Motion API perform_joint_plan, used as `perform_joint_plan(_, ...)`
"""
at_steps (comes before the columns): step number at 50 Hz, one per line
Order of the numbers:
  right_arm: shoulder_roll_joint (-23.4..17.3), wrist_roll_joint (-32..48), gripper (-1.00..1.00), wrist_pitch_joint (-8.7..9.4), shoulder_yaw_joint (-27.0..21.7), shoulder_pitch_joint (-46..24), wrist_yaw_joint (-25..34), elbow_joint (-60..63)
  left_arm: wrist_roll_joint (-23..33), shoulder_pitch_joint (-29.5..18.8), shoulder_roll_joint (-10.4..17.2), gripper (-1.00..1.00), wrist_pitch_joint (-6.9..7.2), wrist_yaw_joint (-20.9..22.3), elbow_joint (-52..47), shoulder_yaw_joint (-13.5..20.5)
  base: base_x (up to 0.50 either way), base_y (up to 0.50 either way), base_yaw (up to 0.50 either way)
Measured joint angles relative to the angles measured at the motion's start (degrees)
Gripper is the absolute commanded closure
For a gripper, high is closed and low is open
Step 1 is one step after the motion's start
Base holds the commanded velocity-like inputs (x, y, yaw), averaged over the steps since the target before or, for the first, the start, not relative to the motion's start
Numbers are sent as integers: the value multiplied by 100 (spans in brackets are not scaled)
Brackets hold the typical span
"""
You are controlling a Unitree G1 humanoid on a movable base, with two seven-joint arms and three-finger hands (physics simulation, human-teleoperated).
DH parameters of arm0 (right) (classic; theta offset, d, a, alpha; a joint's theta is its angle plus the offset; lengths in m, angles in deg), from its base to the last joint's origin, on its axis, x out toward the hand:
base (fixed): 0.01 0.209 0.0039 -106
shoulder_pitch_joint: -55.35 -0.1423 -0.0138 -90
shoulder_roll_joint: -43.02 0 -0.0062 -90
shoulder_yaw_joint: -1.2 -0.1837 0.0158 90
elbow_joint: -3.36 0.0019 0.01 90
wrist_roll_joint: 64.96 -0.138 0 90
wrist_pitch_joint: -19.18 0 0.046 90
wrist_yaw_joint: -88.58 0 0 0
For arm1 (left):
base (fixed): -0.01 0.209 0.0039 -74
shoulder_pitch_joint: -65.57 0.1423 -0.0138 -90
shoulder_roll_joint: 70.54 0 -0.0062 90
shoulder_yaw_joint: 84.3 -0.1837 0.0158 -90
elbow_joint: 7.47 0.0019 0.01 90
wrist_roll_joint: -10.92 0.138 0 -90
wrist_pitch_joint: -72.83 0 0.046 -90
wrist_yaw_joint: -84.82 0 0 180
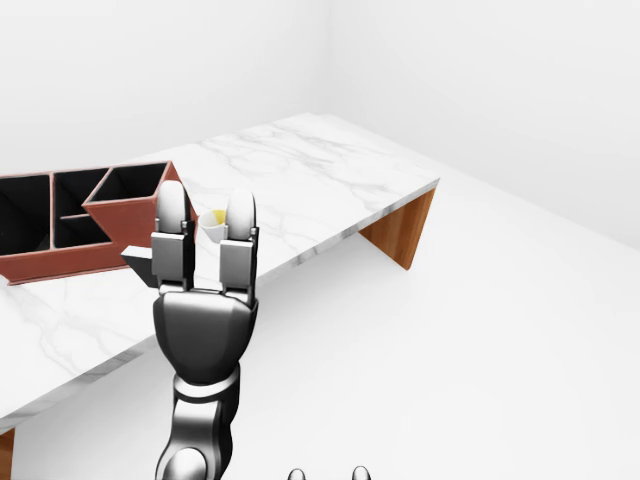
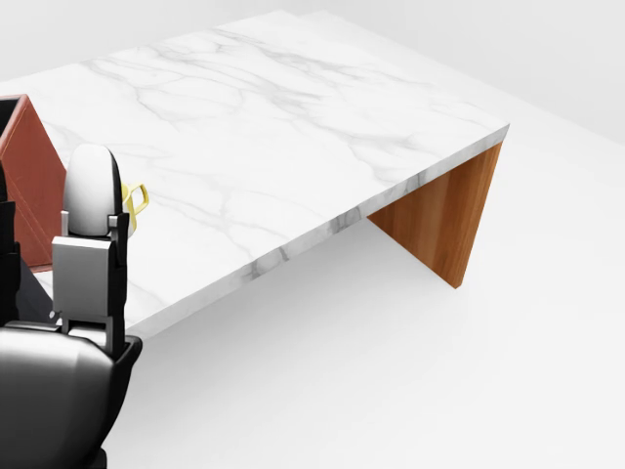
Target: Pick up the book and place it in the right compartment of the caddy.
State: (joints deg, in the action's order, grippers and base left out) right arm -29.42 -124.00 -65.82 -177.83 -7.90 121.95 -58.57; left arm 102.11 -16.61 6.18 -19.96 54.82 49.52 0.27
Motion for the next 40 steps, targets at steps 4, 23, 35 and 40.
perform_joint_plan(4, 0, 10, -100, 0, 0, -1, 1, 4, 1, -4, 6, -100, 5, 0, 3, -3, 0, 0, 0)
perform_joint_plan(23, 3, 53, -100, 0, 16, -11, 17, 16, -7, -16, 15, -100, 10, 0, 0, -1, 0, 0, 0)
perform_joint_plan(35, 17, 89, -100, 0, 5, -6, 54, 21, -1, -7, 13, -100, 2, 0, -21, -2, 8, 12, 0)
perform_joint_plan(40, 25, 100, -100, 0, 5, -5, 76, 17, 12, 1, 10, -100, 5, 0, -29, -8, 11, 16, 0)
